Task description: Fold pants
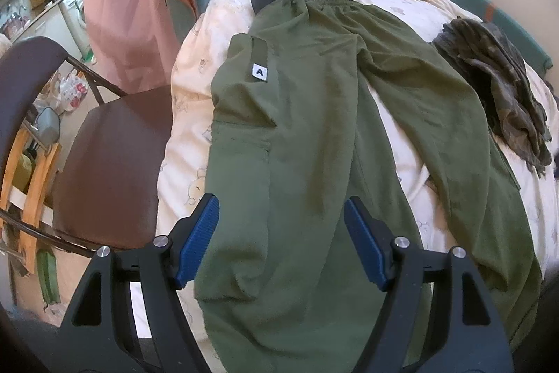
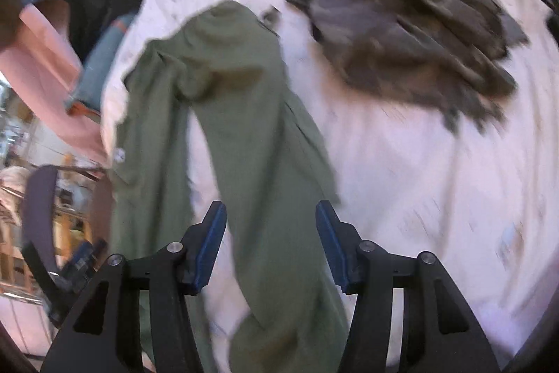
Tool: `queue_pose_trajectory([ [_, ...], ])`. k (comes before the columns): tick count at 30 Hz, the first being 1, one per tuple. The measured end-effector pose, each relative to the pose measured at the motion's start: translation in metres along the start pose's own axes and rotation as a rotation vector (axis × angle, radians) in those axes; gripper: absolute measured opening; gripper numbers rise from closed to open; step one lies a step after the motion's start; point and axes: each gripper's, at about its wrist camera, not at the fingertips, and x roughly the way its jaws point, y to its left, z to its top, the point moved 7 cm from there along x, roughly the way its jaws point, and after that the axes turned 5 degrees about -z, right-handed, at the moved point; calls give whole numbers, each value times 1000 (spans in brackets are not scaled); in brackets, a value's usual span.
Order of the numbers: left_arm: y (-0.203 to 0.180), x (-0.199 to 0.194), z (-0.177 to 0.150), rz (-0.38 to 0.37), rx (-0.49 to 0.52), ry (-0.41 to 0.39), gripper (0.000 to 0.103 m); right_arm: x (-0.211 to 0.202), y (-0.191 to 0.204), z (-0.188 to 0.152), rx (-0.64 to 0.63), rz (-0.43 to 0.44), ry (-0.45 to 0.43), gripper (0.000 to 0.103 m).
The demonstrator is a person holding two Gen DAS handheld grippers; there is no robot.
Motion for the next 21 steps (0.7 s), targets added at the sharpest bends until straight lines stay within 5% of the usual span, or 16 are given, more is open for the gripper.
queue_pose_trajectory([
  [8, 17, 15, 4, -13, -112, 38, 71, 96, -2, 69, -36, -95, 24, 54],
  [11, 11, 20, 3, 2, -74, 44, 71, 136, -1, 82, -64, -149, 31, 40],
  [14, 4, 24, -1, 4, -42, 58, 71, 142, 19, 94, -188, -182, -57, 2],
  [15, 2, 26, -2, 3, -35, 65, 71, 135, 35, 96, -258, -185, -113, 1],
  [18, -1, 29, -5, -5, -26, 80, 71, 109, 88, 88, -410, -94, -231, 1],
  [21, -3, 29, -2, -13, -32, 76, 71, 104, 150, 46, -550, 112, -145, 1],
])
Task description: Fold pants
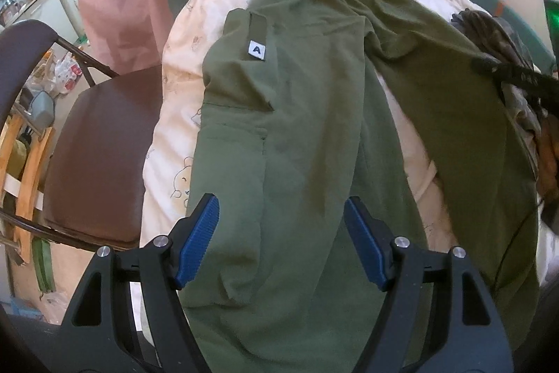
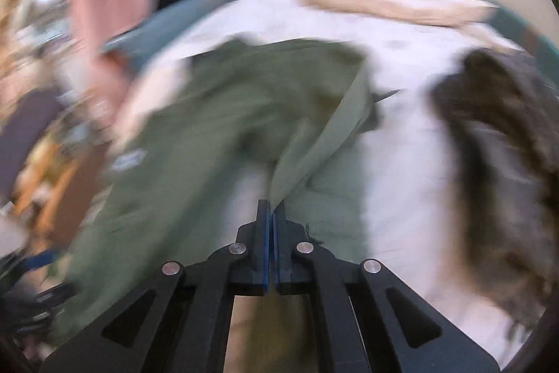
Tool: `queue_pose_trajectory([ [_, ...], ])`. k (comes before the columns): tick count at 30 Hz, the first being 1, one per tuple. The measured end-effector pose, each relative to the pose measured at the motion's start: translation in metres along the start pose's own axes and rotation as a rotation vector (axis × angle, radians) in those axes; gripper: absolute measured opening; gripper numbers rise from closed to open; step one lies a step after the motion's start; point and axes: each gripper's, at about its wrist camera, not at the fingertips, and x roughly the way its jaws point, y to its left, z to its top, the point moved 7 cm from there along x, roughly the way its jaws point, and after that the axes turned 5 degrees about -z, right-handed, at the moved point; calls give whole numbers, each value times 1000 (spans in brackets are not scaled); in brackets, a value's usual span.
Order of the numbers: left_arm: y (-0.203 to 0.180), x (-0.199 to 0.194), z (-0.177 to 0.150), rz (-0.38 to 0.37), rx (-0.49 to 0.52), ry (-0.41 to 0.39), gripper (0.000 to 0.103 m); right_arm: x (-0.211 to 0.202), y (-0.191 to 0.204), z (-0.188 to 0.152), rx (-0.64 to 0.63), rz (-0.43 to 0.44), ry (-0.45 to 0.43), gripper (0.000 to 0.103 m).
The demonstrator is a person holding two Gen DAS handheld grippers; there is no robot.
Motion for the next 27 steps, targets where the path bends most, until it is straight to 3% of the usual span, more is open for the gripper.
queue_pose_trajectory([
  [2, -1, -1, 3, 3, 0, -11, 71, 14, 39, -19, -94, 87, 82, 1],
  [3, -2, -1, 4, 8, 3, -15, 71, 23, 47, -27, -126, 76, 117, 1],
  [5, -3, 0, 3, 16, 10, -13, 71, 54, 51, -55, -133, 53, 241, 9],
  [7, -3, 2, 1, 15, 8, -4, 71, 77, 44, -79, -85, 78, 376, 30],
  [8, -2, 3, 0, 13, 6, 3, 71, 81, 39, -84, -60, 94, 409, 30],
  [10, -1, 3, -1, 9, 1, 10, 71, 74, 30, -79, -13, 129, 401, 30],
  [13, 5, 0, 7, -7, -7, 23, 71, 42, 6, -42, 127, 246, 316, 32],
  [14, 7, -2, 13, -20, -13, 20, 71, 28, -6, -24, 161, 277, 269, 35],
  [15, 10, -4, 25, -35, -19, 13, 71, 12, -27, 2, 191, 271, 193, 45],
  [16, 12, -4, 36, -42, -19, 3, 71, 5, -42, 17, 204, 243, 144, 53],
  [18, 18, -3, 65, -21, 1, -36, 71, 0, -95, 60, 229, 114, 39, 53],
  [20, 26, 1, 94, 20, 23, -80, 71, 12, -140, 88, 281, 25, 14, 53],
  [24, 49, 29, 141, 66, -13, -122, 71, 75, -228, 137, 387, -106, 38, 53],
  [27, 60, 59, 176, 68, -18, -96, 71, 126, -249, 156, 357, -155, 82, 53],
])
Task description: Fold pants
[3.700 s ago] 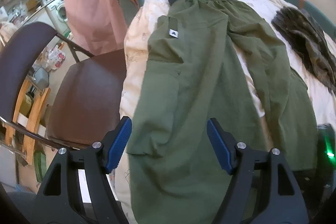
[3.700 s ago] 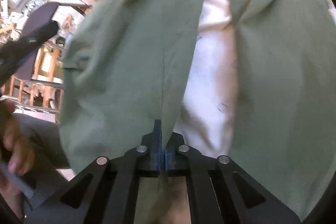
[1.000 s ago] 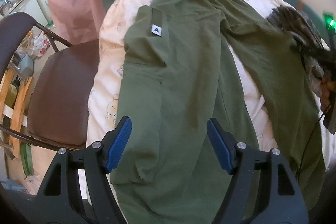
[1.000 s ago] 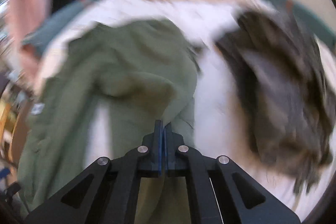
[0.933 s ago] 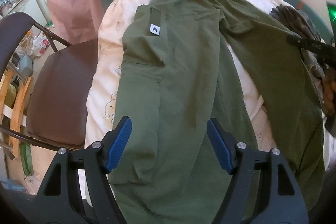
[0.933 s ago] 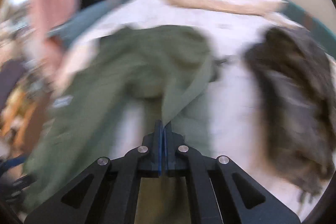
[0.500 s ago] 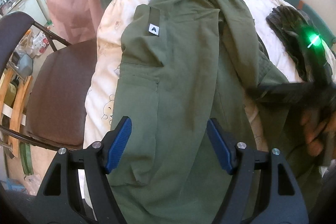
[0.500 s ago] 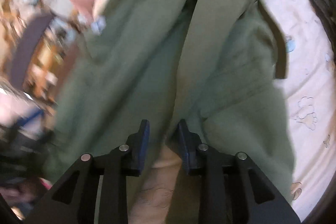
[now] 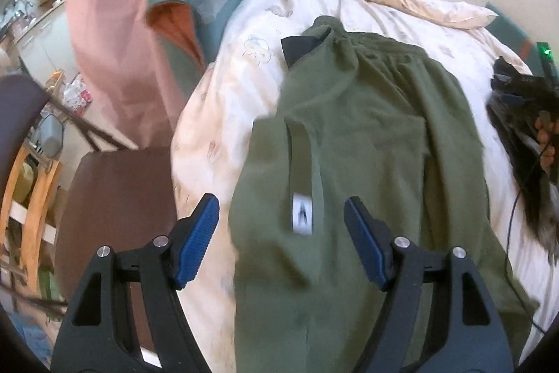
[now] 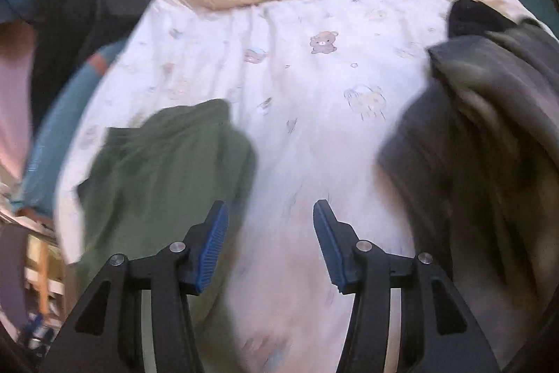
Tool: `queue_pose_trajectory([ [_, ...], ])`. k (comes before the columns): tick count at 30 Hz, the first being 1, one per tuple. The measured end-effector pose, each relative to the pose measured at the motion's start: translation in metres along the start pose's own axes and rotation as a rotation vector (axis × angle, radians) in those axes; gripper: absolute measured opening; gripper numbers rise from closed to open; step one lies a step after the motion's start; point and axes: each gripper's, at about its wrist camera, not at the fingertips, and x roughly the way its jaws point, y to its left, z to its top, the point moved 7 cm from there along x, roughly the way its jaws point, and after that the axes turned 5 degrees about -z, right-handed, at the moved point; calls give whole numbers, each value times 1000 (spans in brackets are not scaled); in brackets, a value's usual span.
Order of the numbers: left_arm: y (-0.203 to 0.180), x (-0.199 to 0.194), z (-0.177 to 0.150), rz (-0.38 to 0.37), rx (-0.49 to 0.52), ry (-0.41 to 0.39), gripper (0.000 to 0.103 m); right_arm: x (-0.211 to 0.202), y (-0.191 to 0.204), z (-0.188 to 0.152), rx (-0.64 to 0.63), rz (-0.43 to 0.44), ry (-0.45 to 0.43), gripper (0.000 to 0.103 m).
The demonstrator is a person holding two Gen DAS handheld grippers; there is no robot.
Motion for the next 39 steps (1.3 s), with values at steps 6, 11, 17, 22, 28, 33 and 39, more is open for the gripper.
queue_pose_trajectory([
  [6, 10, 37, 40, 17, 0, -40, 71, 91, 19, 34, -53, -26, 44, 53],
  [11, 14, 82, 59, 17, -2, 1, 71, 127, 47, 38, -32, 132, 85, 53],
  [17, 6, 96, 81, 35, 33, -52, 71, 138, 118, 30, -184, 275, 104, 52],
  [22, -7, 105, 84, 24, 69, -50, 71, 119, 144, 33, -387, 107, 24, 3],
  [28, -10, 102, 94, 38, 97, -81, 71, 17, 111, 108, -589, -158, -193, 1],
  [33, -9, 99, 98, 43, 71, -88, 71, 30, 45, 160, -590, -540, -79, 2],
  [39, -14, 114, 105, 33, 91, -46, 71, 99, -18, 106, -477, -667, 171, 54],
])
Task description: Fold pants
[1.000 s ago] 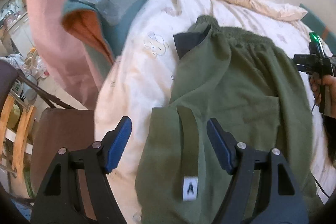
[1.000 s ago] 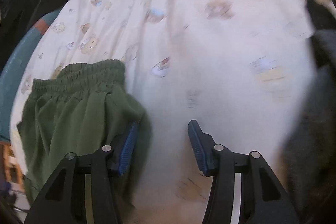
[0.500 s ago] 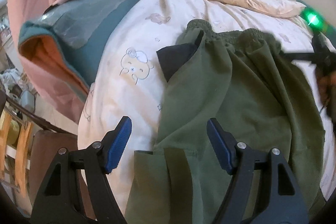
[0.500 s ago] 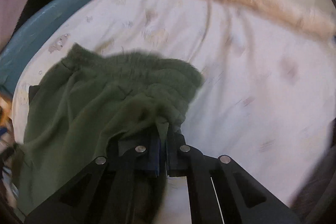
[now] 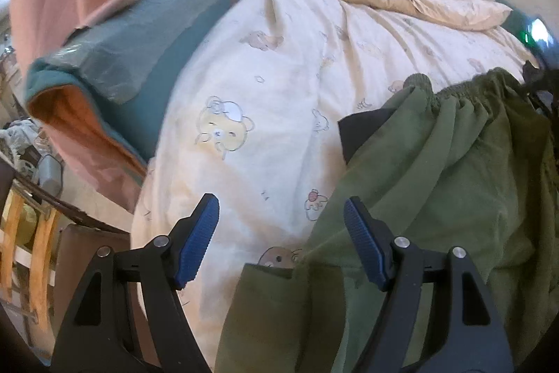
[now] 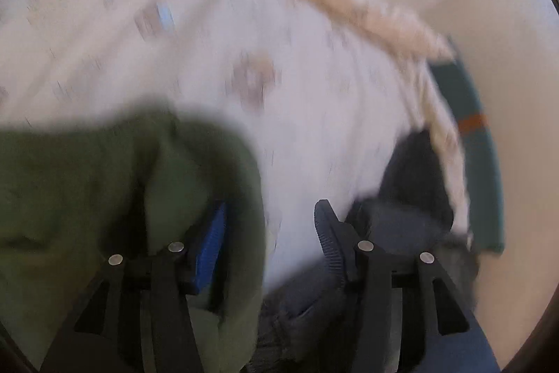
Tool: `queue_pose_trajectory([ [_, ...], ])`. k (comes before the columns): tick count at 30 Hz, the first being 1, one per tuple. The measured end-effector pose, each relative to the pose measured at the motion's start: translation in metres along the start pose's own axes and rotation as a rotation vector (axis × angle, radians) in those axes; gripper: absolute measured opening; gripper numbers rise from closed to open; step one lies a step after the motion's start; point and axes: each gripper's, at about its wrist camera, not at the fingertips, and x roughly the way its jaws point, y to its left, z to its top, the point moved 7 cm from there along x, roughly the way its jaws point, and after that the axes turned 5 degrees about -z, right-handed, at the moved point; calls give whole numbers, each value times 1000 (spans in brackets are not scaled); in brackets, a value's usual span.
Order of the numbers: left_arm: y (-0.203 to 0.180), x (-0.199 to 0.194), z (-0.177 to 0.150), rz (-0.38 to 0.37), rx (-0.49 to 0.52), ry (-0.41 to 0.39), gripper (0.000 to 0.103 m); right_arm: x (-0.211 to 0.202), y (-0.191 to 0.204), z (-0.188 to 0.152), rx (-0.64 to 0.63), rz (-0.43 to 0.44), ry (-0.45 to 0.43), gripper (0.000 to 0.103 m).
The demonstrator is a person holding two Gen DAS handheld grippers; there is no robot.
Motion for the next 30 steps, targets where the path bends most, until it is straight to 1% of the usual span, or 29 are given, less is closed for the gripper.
queue_pose_trajectory([
  [1, -1, 5, 6, -10, 4, 4, 71, 0, -3, -4, 25, 22, -1, 54],
  [2, -2, 11, 13, -15, 10, 6, 71, -4, -7, -6, 52, 51, -26, 54],
  [3, -6, 22, 28, -26, 20, 6, 71, -16, -14, -8, 84, 88, -83, 54],
  [5, -17, 45, 54, -36, 38, 12, 71, -29, -26, -6, 135, 138, -139, 54],
  [6, -30, 65, 73, -53, 64, 36, 71, -36, -34, -5, 177, 196, -172, 54],
  [7, -38, 75, 85, -56, 68, 43, 71, -42, -40, 3, 218, 255, -196, 54],
  [8, -48, 85, 98, -78, 60, 43, 71, -45, -47, 7, 262, 305, -210, 54],
  [9, -64, 97, 107, -136, 57, 69, 71, -47, -49, 10, 290, 344, -211, 54],
  [10, -83, 111, 111, -193, 72, 122, 71, -45, -48, 14, 314, 396, -202, 54],
  [11, -96, 122, 110, -217, 98, 164, 71, -38, -45, 19, 326, 434, -190, 54],
  [12, -110, 134, 106, -220, 136, 206, 70, -33, -41, 21, 326, 445, -177, 54],
  [13, -120, 143, 102, -201, 175, 218, 69, -31, -36, 22, 316, 453, -172, 54],
  [14, -127, 149, 99, -188, 206, 225, 65, -25, -27, 23, 299, 463, -160, 55],
  [15, -132, 156, 95, -185, 223, 235, 58, -14, -16, 22, 279, 457, -124, 55],
  [17, -141, 168, 85, -232, 238, 294, 12, 9, -3, 16, 243, 421, -63, 55],
  [18, -145, 169, 80, -248, 255, 315, 7, 18, 3, 13, 229, 411, -37, 49],
  [19, -148, 166, 79, -233, 290, 301, 3, 19, 6, 10, 231, 428, -36, 25],
  [20, -152, 161, 79, -223, 328, 280, 2, 15, 8, 9, 231, 452, -53, 11],
  [21, -155, 152, 82, -208, 380, 249, 2, 3, 8, 10, 199, 439, -94, 2],
  [23, -150, 135, 98, -190, 410, 182, 1, -20, 9, 10, 113, 427, -171, 1],
  [24, -140, 117, 113, -191, 377, 130, 1, -34, 9, 10, 69, 423, -205, 1],
  [25, -132, 104, 124, -189, 360, 96, 1, -46, 7, 9, 41, 423, -229, 1],
  [26, -122, 92, 136, -170, 349, 54, 1, -57, 5, 8, 20, 422, -254, 1],
  [27, -109, 77, 150, -143, 328, 12, 0, -69, 0, 9, 8, 410, -289, 0],
  [29, -92, 62, 169, -120, 300, -23, 0, -88, -11, 15, 22, 407, -342, 0],
  [30, -80, 54, 180, -70, 296, -58, 0, -96, -18, 21, 46, 396, -376, 0],
])
